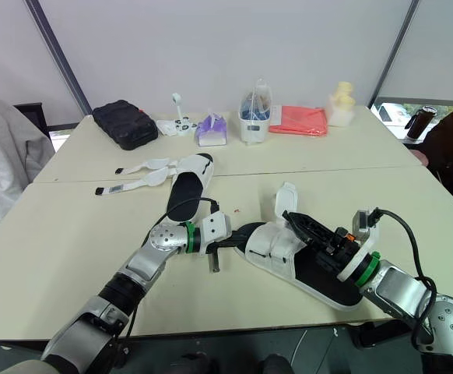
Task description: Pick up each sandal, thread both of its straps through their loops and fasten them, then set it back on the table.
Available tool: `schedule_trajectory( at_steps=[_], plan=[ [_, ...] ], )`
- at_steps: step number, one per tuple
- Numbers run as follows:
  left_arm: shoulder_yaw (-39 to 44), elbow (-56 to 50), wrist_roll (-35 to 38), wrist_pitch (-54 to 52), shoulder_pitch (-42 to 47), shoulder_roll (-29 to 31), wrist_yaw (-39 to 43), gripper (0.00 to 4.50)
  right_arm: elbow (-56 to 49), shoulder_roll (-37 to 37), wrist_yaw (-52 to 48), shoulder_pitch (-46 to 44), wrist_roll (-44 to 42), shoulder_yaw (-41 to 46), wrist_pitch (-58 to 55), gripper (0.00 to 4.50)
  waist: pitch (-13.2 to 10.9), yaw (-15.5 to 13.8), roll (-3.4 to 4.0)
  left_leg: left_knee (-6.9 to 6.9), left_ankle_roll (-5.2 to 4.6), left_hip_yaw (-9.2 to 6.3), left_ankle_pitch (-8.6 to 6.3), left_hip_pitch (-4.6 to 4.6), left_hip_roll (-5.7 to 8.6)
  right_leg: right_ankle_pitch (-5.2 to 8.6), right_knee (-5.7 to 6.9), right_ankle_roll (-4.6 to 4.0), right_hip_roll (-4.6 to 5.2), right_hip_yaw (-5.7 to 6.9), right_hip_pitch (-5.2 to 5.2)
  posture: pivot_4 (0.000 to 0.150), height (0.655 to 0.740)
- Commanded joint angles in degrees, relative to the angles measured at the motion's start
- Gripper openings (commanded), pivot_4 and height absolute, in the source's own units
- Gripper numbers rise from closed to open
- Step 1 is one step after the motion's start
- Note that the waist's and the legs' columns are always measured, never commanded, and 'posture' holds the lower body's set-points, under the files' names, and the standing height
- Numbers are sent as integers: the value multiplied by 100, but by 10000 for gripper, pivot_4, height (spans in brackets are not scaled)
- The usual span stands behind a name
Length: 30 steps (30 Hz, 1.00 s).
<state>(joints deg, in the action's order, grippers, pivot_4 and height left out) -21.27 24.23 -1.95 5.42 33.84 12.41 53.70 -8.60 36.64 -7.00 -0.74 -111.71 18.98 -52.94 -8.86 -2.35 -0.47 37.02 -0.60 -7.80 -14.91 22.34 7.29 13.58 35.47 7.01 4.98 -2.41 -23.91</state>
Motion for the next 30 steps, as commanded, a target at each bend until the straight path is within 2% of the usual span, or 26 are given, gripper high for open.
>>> schedule_trajectory(
  at_steps=[1, 2, 5, 8, 11, 12, 15, 18, 24, 30],
  plan=[
    [-192, 116, -137, -93, -165, 5, 82, 0, 0, 20, 2, -82, -129, 289, 71, 39664, 0, 0, 0, 0, 0, 0, 0, 0, 0, 0, 0, 0, 0, 0, 0, 1500, 7400],
    [-192, 115, -137, -93, -166, 4, 82, 0, -4, 41, -8, -89, -128, 300, 72, 44433, 0, 1, 0, 0, 0, 0, 0, 0, 0, 0, 0, 0, 0, 0, 0, 1500, 7400],
    [-194, 116, -139, -88, -169, 3, 80, 0, -6, 189, -174, -252, 109, 432, 87, 44433, 2, 3, 3, 0, 0, 0, 0, 0, 0, 0, 0, 0, 0, 0, 0, 1500, 7400],
    [-202, 127, -141, -87, -162, -5, 83, 0, 55, 542, -554, -704, 725, 550, 107, 44433, 7, 7, 12, 1, 0, 2, 0, 0, 1, 0, 0, 0, -1, 0, -1, 1500, 7400],
    [-202, 137, -142, -83, -156, -12, 86, 0, -12, 901, -1000, -975, 1816, 366, 182, 44433, 8, -5, 12, 1, -1, 4, 0, 0, 2, 0, 0, 1, -1, 1, 0, 1500, 7400],
    [-206, 155, -144, -69, -147, -23, 87, 0, 108, 1146, -1217, -1214, 2702, -7, 389, 44433, 8, 3, 12, 0, -1, 2, 0, 0, 2, 0, -1, 1, -2, 3, 0, 1500, 7400],
    [-217, 190, -151, -45, -131, -50, 81, 0, 516, 1434, -1743, -1625, 4333, -695, 792, 44433, 15, 5, 24, 3, -3, 11, -1, -1, 3, 0, 0, 2, -3, 4, -2, 1500, 7400],
    [-223, 206, -160, -37, -127, -75, 65, 0, 963, 1359, -2213, -1835, 5125, -997, 991, 44433, 15, -9, 23, 6, -3, 10, -1, -1, 3, -1, -1, 3, -3, 5, 0, 1500, 7400],
    [-211, 191, -171, -39, -140, -80, 26, 0, 1430, 1080, -2840, -2157, 5912, -1145, 1022, 44433, 17, -1, 26, 5, -3, 10, -1, 0, 5, -2, 0, 4, 0, 2, -2, 1500, 7400],
    [-191, 136, -176, -53, -195, -47, -18, 0, 1671, 818, -3209, -2315, 6219, -1044, 831, 44433, 17, -1, 26, 4, -3, 8, -1, 0, 6, -2, -1, 4, 1, 2, -2, 1500, 7400]
  ],
)
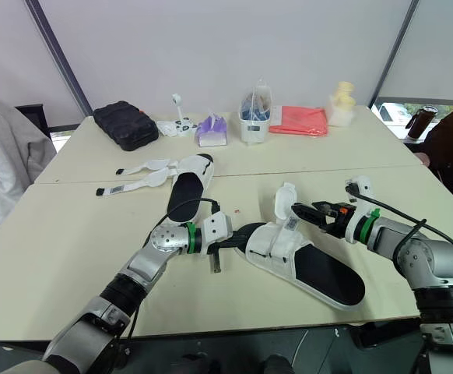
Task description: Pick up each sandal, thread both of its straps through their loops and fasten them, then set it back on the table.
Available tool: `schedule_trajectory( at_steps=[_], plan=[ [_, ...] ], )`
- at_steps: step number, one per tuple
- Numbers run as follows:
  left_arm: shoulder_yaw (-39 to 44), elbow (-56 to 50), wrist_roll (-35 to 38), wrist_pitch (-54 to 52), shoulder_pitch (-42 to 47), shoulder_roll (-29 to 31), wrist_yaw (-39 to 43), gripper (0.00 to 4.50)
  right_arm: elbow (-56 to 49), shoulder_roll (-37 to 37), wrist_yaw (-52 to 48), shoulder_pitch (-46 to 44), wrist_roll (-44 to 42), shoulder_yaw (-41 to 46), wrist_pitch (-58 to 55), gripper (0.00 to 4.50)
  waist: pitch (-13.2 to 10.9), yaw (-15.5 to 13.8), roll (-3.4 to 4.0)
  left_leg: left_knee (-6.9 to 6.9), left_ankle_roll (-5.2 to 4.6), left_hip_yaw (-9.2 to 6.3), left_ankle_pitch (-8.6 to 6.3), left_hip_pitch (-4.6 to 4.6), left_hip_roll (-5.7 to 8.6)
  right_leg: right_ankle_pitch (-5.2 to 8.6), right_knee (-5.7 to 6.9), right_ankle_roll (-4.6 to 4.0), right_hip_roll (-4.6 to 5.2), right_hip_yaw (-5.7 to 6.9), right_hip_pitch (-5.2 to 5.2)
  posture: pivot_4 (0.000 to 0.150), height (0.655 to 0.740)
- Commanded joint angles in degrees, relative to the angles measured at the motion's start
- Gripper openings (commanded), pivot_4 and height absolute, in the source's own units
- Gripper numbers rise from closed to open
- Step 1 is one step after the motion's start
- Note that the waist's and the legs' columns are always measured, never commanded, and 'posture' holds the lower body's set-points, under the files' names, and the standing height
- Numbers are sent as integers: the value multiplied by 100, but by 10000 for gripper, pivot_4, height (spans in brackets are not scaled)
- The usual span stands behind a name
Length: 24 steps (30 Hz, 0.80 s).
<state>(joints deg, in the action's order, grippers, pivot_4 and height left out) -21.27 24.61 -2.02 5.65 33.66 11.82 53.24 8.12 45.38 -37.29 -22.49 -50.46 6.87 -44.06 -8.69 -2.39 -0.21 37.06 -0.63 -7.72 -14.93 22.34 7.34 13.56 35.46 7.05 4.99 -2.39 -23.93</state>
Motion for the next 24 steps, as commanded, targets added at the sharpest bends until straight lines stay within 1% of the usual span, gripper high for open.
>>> schedule_trajectory(
  at_steps=[1, 3, 6, 9, 10, 18, 24],
  plan=[
    [-191, 84, -169, -81, -187, 18, 26, 0, 16, -94, -208, -156, 112, 199, -98, 42138, 0, 4, 0, 0, 0, 0, 0, 0, 0, 0, 0, 0, 0, 0, 0, 1500, 7400],
    [-194, 64, -168, -95, -202, 23, 15, 0, 1, -172, -311, -158, 101, 253, -202, 35325, 0, 6, 1, 0, 0, 0, 0, 0, 0, 0, 0, 0, 0, 0, -1, 1500, 7400],
    [-189, 41, -160, -121, -214, 34, 7, 0, 33, -323, -273, -190, 61, 414, -347, 20236, 0, 7, 1, -1, 0, 0, 0, 0, 0, 0, 1, 0, 0, 0, -2, 1500, 7400],
    [-194, 34, -161, -124, -227, 41, 5, 0, -19, -381, -325, -176, 115, 511, -417, 3427, 1, 5, 1, -1, 0, 0, 0, 0, 0, 0, 0, 0, 0, -1, -2, 1500, 7400],
    [-195, 33, -161, -124, -232, 44, 8, 0, -78, -401, -346, -148, 102, 549, -437, 472, 1, 9, 1, -2, 0, 0, 0, 0, 0, 0, 0, -1, 0, -1, -2, 1500, 7400],
    [-211, 49, -159, -134, -227, 40, 15, 0, -569, -632, -95, 179, -753, 1542, -1097, 472, 1, 1, 2, -3, 0, -2, 0, 1, -1, 0, 0, -1, 1, -5, -3, 1500, 7400],
    [-245, 90, -161, -120, -201, -3, 36, 0, -727, -778, 334, 417, -652, 1711, -1173, 472, 4, 9, 6, -2, 0, -2, 0, 0, 0, 0, 1, -1, 1, -7, -3, 1500, 7400]
  ],
)
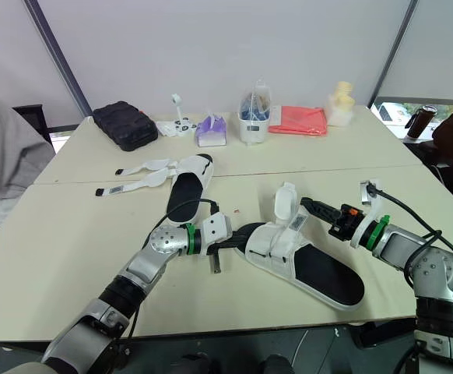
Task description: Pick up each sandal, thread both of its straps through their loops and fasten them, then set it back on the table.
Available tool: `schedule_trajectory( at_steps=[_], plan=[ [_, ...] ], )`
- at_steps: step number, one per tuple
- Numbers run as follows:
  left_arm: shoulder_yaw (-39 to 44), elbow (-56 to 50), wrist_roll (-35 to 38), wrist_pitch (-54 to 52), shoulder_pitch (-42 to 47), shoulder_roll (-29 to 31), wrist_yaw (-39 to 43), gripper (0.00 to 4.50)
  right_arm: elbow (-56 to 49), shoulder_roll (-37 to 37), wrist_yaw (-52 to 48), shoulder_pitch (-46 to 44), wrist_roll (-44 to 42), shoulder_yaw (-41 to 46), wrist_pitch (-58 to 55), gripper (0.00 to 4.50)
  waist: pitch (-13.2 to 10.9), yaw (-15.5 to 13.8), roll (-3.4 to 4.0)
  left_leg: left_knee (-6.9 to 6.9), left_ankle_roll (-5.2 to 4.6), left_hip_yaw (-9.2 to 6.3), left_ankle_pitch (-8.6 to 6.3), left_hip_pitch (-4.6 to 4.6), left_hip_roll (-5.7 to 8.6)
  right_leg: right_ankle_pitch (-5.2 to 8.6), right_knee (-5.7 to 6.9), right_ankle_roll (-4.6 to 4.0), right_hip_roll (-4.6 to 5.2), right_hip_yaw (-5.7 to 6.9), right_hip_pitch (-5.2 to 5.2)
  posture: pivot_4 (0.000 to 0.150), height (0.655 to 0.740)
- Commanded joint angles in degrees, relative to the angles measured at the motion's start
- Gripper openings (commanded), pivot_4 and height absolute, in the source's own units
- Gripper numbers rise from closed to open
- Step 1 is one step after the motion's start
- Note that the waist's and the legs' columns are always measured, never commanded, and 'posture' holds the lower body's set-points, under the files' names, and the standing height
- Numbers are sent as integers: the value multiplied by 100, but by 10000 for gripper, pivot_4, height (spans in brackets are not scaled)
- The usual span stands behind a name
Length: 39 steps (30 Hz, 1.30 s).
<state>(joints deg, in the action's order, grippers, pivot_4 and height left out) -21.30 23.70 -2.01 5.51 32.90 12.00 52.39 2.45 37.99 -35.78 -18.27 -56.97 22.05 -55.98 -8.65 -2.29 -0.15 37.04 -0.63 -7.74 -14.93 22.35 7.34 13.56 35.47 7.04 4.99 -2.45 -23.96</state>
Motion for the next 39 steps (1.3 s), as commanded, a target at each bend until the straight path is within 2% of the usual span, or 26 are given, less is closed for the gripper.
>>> schedule_trajectory(
  at_steps=[1, 5, 13, 16, 18, 19, 22, 23, 27, 34, 39],
  plan=[
    [-245, 187, -160, -103, -118, -29, 126, 0, -113, -23, 207, 38, 167, 99, 67, 472, 1, -7, 1, 0, 0, 0, 0, 0, 0, 0, 0, 0, 0, 0, 0, 1500, 7400],
    [-249, 211, -162, -89, -101, -41, 143, 0, 45, 41, 220, 95, 761, -319, 208, 472, 1, -5, 2, 0, 0, 0, 0, 0, 2, 0, 0, 0, 1, 0, 1, 1500, 7400],
    [-251, 234, -164, -92, -65, -51, 143, 0, 880, 242, -113, -443, 1795, -1221, 334, 472, 5, 5, 2, 9, 0, 2, 0, -22, 4, -2, -4, 3, 0, 6, 29, 1500, 7400],
    [-239, 206, -164, -104, -88, -41, 136, 0, 1022, 250, -223, -595, 1906, -1238, 368, 9822, 5, -3, 2, 8, -2, 1, -1, -39, 3, -2, -9, 3, 0, 7, 48, 1500, 7400],
    [-236, 184, -163, -108, -98, -39, 137, 0, 869, 312, -443, -566, 2014, -1316, 491, 21061, 5, 0, 3, 6, -3, 1, -2, -36, 4, -2, -9, 4, 0, 7, 44, 1500, 7400],
    [-235, 176, -163, -109, -101, -39, 137, 0, 819, 324, -487, -556, 2087, -1336, 570, 24471, 6, 5, 4, 4, -3, 1, -2, -34, 4, -2, -8, 4, 0, 7, 41, 1500, 7400],
    [-156, 44, -10, -284, -94, -102, 182, 0, 847, 328, -446, -690, 2236, -1198, 776, 40716, 5, 4, 4, -1, -3, 0, -2, -34, 3, -2, -8, 4, 0, 7, 37, 1500, 7400],
    [-101, -34, 100, -407, -86, -149, 210, 0, 891, 332, -415, -770, 2274, -1110, 872, 44464, 5, 4, 4, -1, -3, 0, -2, -34, 2, -2, -8, 4, -1, 7, 37, 1500, 7400],
    [-147, -598, 505, -1058, -130, -150, 682, 0, 1018, 546, -681, -1211, 2134, -744, 974, 44464, 4, 13, 6, 2, -3, 1, -2, -17, 5, -2, -8, 5, 0, 6, 22, 1500, 7400],
    [-308, -949, 574, -1578, -224, -58, 1012, 0, 750, 561, -1285, -1636, 1435, -662, -7, 44464, 4, 2, 6, -5, -1, 0, -1, 5, -2, -2, -5, 3, -4, 6, -8, 1500, 7400],
    [-337, -875, 510, -1522, -220, -144, 975, 0, 1286, 490, -1606, -2091, 1653, -1277, -323, 44464, 4, 7, 6, -2, -1, 4, -1, 7, 3, -2, -6, 3, 2, 3, -8, 1500, 7400]
  ],
)
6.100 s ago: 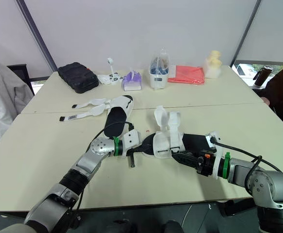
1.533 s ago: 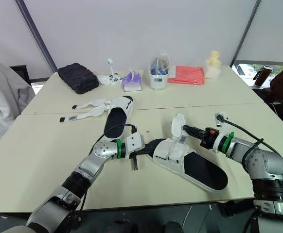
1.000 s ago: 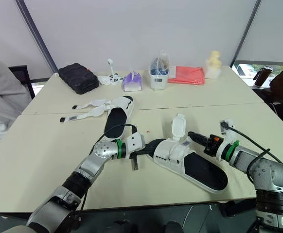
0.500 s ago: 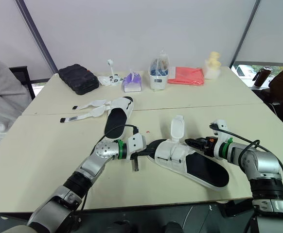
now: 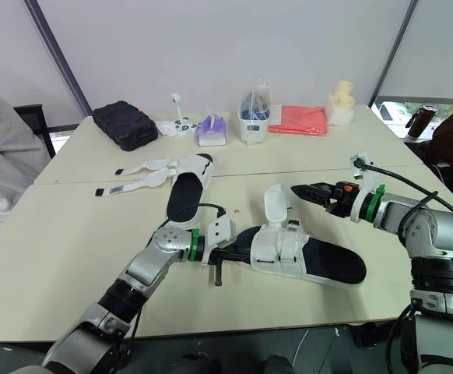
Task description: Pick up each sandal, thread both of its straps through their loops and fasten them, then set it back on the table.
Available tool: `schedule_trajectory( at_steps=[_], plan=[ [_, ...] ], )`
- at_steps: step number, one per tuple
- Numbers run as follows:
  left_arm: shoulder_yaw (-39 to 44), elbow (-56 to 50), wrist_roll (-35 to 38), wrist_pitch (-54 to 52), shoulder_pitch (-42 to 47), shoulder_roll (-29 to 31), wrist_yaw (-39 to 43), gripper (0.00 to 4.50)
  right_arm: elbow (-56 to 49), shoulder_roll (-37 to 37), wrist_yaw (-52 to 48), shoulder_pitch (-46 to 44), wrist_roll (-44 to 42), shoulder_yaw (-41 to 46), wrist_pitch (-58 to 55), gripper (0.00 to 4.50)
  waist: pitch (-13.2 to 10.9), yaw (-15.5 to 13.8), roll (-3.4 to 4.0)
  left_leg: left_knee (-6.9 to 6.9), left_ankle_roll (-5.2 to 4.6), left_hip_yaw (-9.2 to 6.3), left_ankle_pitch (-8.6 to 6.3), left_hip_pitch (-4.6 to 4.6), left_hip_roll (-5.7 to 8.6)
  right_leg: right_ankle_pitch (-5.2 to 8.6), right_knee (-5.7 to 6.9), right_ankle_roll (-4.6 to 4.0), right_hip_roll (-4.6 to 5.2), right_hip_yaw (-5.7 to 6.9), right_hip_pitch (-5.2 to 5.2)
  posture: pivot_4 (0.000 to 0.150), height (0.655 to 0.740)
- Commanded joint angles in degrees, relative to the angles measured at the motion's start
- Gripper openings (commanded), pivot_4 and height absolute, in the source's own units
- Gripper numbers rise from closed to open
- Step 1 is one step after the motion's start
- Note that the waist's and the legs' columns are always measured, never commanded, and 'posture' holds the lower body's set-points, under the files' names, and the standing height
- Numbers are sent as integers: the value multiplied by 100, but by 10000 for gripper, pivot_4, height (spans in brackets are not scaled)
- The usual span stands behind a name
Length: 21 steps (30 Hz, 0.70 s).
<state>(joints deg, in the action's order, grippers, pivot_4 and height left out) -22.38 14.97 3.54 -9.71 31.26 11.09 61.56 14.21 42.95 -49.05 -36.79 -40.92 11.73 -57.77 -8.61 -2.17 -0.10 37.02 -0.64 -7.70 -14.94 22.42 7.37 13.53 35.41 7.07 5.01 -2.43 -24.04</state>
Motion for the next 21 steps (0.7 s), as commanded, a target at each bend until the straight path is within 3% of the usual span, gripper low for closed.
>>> schedule_trajectory(
  at_steps=[1, 11, 21],
  plan=[
    [-231, 23, -72, 28, -48, -65, 27, 0, 127, 5, -378, -265, 65, -334, -171, 44464, 0, -13, 0, -1, 0, 0, 0, 0, 0, 0, 0, 0, 0, 0, -1, 1500, 7400],
    [-207, 209, -217, 239, -31, -78, -237, 0, 1062, -406, -1020, -948, 613, -1210, 19, 44464, 0, -14, 0, 2, 0, -1, 0, 3, 5, -1, 2, 0, 4, 1, -3, 1500, 7400],
    [-214, 253, -208, 299, -19, -70, -269, 0, 1422, -569, -1289, -1151, 949, -1264, 194, 44464, 0, -9, 0, 1, 1, -3, 0, 4, 9, -1, 3, 0, 5, 1, -5, 1500, 7400]
  ],
)
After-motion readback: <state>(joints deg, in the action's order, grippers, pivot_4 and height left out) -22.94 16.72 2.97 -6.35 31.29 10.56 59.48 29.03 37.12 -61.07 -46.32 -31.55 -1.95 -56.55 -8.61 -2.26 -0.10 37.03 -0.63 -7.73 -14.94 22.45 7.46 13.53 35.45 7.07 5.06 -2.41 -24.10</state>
